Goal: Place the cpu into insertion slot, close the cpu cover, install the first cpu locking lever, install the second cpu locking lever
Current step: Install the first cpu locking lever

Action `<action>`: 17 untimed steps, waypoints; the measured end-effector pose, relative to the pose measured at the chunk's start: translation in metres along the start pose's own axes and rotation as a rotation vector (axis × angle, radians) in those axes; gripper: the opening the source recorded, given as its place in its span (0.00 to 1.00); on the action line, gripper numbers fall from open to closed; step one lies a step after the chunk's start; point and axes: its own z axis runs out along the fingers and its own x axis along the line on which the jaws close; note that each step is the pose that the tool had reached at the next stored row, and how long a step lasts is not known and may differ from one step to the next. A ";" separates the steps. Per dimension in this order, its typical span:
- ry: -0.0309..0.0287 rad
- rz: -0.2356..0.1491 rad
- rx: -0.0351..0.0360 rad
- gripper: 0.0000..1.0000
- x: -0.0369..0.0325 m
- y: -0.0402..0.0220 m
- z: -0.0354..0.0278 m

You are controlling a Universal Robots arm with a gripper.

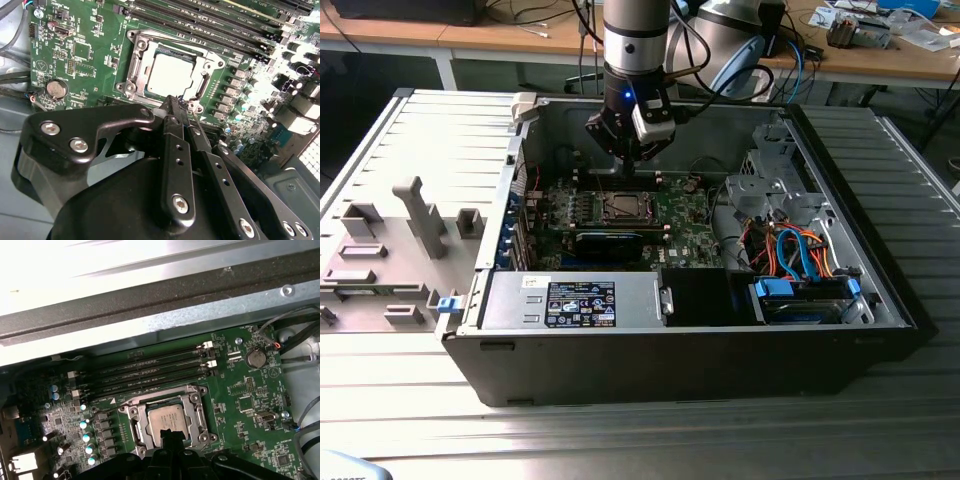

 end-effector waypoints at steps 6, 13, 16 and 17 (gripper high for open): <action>-0.0001 -0.012 -0.0001 0.11 0.0000 0.0000 0.0000; -0.0001 -0.026 -0.0004 0.11 0.0000 0.0000 0.0000; 0.0000 -0.030 -0.0005 0.11 0.0000 0.0000 0.0000; -0.0002 -0.032 -0.0005 0.11 0.0000 0.0000 0.0000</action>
